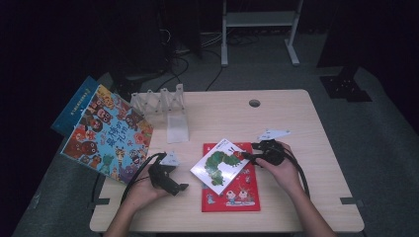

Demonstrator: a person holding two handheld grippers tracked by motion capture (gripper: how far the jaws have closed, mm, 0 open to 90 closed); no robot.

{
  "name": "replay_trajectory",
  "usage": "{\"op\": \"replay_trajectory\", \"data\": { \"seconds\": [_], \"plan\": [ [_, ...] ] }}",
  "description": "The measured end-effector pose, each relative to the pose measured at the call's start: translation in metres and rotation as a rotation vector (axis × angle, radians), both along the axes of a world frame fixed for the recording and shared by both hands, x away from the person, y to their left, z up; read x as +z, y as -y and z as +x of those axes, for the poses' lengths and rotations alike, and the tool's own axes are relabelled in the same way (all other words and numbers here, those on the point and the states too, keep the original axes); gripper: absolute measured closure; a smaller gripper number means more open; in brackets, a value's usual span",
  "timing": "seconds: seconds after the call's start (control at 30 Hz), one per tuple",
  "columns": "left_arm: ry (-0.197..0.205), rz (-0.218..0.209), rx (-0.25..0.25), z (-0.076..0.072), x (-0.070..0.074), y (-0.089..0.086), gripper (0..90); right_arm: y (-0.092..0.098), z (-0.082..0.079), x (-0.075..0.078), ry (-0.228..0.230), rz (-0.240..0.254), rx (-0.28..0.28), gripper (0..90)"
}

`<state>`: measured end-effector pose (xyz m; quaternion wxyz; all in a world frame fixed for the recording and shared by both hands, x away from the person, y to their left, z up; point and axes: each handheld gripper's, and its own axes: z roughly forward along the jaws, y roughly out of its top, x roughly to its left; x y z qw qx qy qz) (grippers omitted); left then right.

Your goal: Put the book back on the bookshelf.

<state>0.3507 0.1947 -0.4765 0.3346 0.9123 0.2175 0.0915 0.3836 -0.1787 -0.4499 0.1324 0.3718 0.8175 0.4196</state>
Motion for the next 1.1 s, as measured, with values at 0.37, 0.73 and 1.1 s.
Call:
{"op": "replay_trajectory", "data": {
  "seconds": [0.37, 0.73, 1.1],
  "plan": [
    [0.031, -0.074, -0.004, -0.004, -0.006, -0.008, 0.0, -0.018, 0.016, -0.019, -0.077, 0.048, 0.060, 41.1],
    [0.033, -0.068, -0.016, -0.002, -0.006, -0.009, 0.0, -0.027, -0.007, -0.015, -0.049, 0.001, 0.047, 41.7],
    [0.032, -0.070, -0.003, -0.002, -0.006, -0.009, 0.0, -0.022, -0.072, -0.006, -0.003, 0.006, 0.120, 72.4]
  ]
}}
